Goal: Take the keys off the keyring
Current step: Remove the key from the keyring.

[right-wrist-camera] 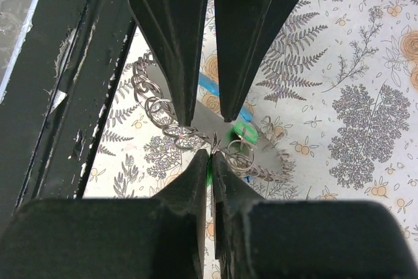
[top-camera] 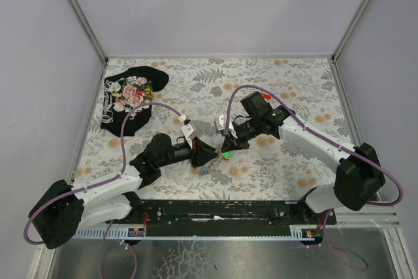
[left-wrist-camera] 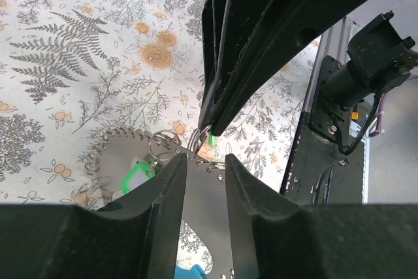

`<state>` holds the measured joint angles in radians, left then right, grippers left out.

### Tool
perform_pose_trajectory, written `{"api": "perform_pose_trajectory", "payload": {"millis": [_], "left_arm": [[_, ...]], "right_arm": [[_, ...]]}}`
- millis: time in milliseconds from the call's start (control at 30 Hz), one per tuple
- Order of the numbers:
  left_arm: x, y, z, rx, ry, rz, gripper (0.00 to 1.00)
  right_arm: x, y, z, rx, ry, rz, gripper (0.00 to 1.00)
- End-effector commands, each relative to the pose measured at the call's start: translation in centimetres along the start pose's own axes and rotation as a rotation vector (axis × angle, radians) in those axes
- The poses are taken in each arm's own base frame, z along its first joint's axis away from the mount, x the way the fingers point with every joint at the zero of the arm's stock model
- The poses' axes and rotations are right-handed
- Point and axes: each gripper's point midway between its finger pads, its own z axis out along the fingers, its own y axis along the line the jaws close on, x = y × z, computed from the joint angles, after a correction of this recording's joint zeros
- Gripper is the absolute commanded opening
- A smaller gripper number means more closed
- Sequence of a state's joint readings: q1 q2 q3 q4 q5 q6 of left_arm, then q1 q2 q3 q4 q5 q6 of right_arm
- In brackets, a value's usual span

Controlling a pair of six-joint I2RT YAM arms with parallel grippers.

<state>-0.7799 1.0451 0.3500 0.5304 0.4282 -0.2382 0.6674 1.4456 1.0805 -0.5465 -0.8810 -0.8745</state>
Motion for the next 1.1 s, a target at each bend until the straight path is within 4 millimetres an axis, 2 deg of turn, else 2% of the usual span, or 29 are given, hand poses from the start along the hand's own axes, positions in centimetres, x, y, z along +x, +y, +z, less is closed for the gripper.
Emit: {"api": "perform_pose_trajectory", "payload": {"millis": [0,200,467,933,1067], "left_arm": [[-1.7,-0.4,-0.8,0.028,-0.084,0.016,0.3],[-1.5,0.3,-1.3,0.008,-0.084,0.051,0.29],[-1.2,0.3,0.0,0.043,-0.055,0.052,0.23],[-1.4,0.4,0.8,0.061,-0.061,0.048,0.25],[-1.2,0.5,1.0,0.065,-0.05,0.049,0.22]], "right_arm": [[-1.7,-0.5,0.0,-0.004,-0.054,-0.018,0.0],[-2.3,-0.5,0.1,-0.018,-0.071,-0.019,0.0],[-2.5,-0.7,0.1,-0.02,-0.076,-0.016,0.0],[-2.5,-0.7,0.3,-0.032,-0.08,-0.01,0.0],[-2.7,-0.6,0.3,-0.034,-0.085,-0.012,0.0]]}}
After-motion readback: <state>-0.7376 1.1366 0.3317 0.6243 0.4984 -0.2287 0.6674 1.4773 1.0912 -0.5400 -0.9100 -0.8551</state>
